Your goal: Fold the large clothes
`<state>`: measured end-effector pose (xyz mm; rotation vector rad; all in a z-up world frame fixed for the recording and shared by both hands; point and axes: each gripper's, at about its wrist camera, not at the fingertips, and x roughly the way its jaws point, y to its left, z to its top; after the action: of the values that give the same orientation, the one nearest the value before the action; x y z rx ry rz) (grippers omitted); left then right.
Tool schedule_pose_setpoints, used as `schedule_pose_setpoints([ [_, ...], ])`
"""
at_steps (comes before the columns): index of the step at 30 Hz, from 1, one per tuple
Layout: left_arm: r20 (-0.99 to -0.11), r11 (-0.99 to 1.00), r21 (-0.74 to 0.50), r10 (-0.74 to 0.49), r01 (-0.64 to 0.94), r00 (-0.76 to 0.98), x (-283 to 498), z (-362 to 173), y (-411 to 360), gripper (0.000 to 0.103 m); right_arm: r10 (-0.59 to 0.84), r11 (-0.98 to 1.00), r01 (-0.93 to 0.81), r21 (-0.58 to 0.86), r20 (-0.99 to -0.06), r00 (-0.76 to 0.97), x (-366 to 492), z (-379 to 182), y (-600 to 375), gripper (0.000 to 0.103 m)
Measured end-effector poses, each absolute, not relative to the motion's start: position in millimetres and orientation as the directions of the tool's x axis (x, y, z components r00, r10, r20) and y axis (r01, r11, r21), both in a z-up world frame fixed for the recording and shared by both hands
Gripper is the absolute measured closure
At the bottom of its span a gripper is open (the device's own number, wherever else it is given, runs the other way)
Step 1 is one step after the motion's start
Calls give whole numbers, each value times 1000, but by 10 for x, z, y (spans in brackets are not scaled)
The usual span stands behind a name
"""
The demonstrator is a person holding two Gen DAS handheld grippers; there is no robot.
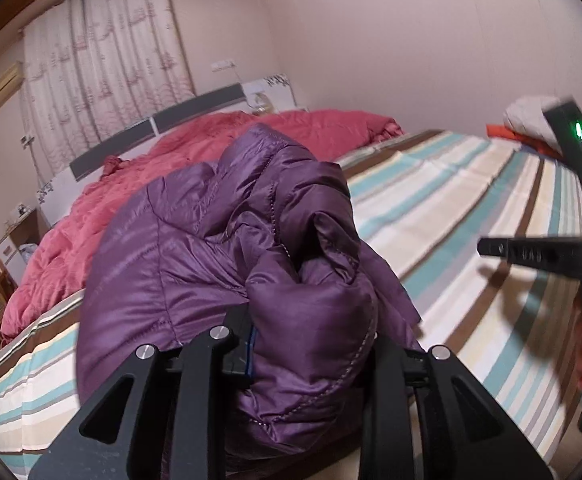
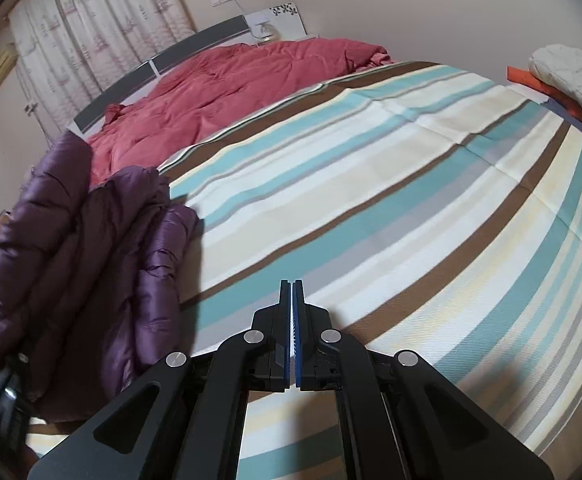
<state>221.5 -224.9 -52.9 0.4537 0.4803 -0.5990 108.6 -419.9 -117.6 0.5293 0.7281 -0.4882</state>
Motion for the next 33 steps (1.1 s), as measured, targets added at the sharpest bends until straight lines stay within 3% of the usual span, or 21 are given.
schedule_pose_setpoints([
  [11, -611, 684, 269, -423, 678, 669, 2053, -578, -2361, 74, -192, 765, 563, 312, -724, 662, 1057, -1243, -4188, 103],
  [16, -590, 685, 156, -513, 712, 624, 1921, -262, -2161, 47, -189, 777, 547, 310, -714, 674, 1019, -1182, -4122, 103],
  [22, -496, 688, 6, -628, 725, 600, 1709, 100, -1683, 36, -184, 784, 536, 313, -707, 683, 1002, -1097, -4076, 103],
  [27, -426, 832, -58, -520, 552, 740, 2034, 274, -1059, 30, -173, 803, 509, 311, -695, 698, 1038, -978, -3977, 103],
  [32, -535, 936, -130, -345, 328, 771, 2753, 115, -609, 33, -137, 849, 431, 306, -660, 738, 1203, -720, -3750, 103],
  [33, -554, 937, -135, -340, 321, 760, 2832, 73, -606, 38, -129, 859, 413, 302, -653, 746, 1247, -666, -3694, 103],
])
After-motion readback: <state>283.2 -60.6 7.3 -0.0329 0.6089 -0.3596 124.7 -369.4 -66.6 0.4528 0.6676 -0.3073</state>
